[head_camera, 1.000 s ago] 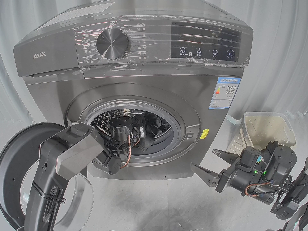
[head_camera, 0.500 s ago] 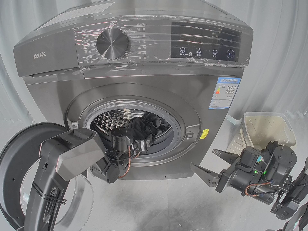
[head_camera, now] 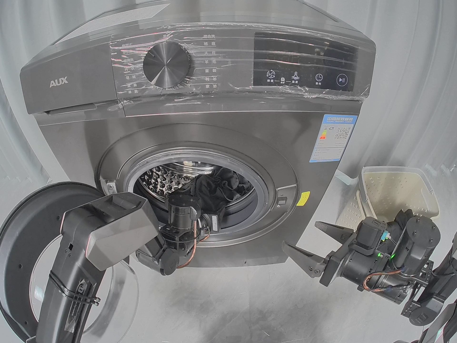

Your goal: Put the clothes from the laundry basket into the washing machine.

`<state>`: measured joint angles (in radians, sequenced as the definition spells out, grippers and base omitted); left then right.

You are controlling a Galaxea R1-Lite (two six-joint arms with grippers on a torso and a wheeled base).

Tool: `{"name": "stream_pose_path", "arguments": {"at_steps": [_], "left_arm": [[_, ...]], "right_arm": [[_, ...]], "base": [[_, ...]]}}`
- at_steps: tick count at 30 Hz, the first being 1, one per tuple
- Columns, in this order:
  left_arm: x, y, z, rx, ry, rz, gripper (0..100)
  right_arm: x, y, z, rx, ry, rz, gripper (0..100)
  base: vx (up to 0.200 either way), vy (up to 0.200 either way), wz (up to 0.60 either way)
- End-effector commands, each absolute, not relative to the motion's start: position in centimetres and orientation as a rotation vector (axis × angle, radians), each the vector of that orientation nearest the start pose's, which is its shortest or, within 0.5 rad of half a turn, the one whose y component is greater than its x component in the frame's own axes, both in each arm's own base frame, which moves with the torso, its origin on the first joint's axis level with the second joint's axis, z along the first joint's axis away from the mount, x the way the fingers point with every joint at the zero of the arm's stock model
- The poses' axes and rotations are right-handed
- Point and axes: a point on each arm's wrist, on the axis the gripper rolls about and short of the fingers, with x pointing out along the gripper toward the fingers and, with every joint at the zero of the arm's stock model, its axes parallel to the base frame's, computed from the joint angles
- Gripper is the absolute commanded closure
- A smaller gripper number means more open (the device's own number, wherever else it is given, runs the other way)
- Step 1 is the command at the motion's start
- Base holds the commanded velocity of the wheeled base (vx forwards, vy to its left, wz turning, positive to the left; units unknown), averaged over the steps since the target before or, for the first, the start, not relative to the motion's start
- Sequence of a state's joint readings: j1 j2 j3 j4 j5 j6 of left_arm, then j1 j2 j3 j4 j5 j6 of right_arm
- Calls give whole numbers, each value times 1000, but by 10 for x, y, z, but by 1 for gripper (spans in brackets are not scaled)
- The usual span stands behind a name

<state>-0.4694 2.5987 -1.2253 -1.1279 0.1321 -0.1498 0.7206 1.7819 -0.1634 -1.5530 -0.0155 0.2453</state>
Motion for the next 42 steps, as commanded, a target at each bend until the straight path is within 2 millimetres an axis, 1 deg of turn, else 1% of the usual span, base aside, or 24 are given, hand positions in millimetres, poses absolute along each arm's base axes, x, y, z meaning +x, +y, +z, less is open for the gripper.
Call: {"name": "stream_pose_path", "arguments": {"at_steps": [1, 5, 6, 7, 8, 11, 12, 17, 25, 26, 29, 31, 33, 35, 36, 38, 39, 40, 41, 42], "left_arm": [[426, -210, -23, -88, 216, -287, 100], [449, -213, -7, -123, 103, -207, 100], [452, -213, -6, -128, 88, -195, 100], [461, -211, -2, -139, 52, -167, 100], [466, -209, -1, -145, 33, -145, 100], [473, -206, 0, -152, 8, -121, 100], [477, -201, -1, -155, 0, -111, 100], [483, -192, 2, -158, -11, -90, 100], [483, -188, 1, -155, -2, -83, 100], [482, -188, 2, -161, -5, -84, 0], [476, -191, 1, -164, 16, -91, 0], [467, -193, 6, -165, 36, -100, 0], [453, -202, 9, -158, 62, -126, 0], [435, -210, 14, -149, 85, -154, 0], [433, -211, 16, -149, 84, -157, 0], [416, -217, 27, -147, 89, -186, 0], [416, -217, 27, -147, 89, -186, 0], [401, -221, 32, -142, 99, -207, 0], [397, -221, 34, -141, 102, -213, 0], [387, -222, 36, -136, 113, -224, 0]], "right_arm": [[175, 154, 109, 213, 143, 696, 0], [175, 154, 107, 211, 153, 695, 0], [175, 154, 107, 211, 153, 695, 0], [175, 154, 107, 211, 153, 695, 0], [175, 154, 108, 213, 148, 695, 0], [175, 153, 109, 215, 144, 694, 0], [175, 153, 109, 215, 144, 696, 0], [175, 154, 109, 214, 144, 697, 0], [172, 157, 110, 213, 145, 731, 0], [172, 157, 110, 213, 145, 731, 0], [173, 157, 110, 214, 143, 730, 0], [173, 157, 110, 214, 143, 730, 0], [172, 157, 111, 214, 142, 732, 0], [172, 156, 110, 214, 144, 732, 0], [172, 156, 111, 214, 142, 733, 0], [170, 155, 114, 217, 132, 735, 0], [170, 155, 114, 217, 132, 735, 0], [170, 155, 114, 217, 130, 735, 0], [170, 155, 114, 218, 129, 735, 0], [170, 155, 114, 217, 132, 735, 0]], "base": [[0, 0, 0], [0, 0, 0], [0, 0, 0], [0, 0, 0], [0, 0, 0], [0, 0, 0], [0, 0, 0], [0, 0, 0], [0, 0, 0], [0, 0, 0], [0, 0, 0], [0, 0, 0], [0, 0, 0], [0, 0, 0], [0, 0, 0], [0, 0, 0], [0, 0, 0], [0, 0, 0], [0, 0, 0], [0, 0, 0]]}}
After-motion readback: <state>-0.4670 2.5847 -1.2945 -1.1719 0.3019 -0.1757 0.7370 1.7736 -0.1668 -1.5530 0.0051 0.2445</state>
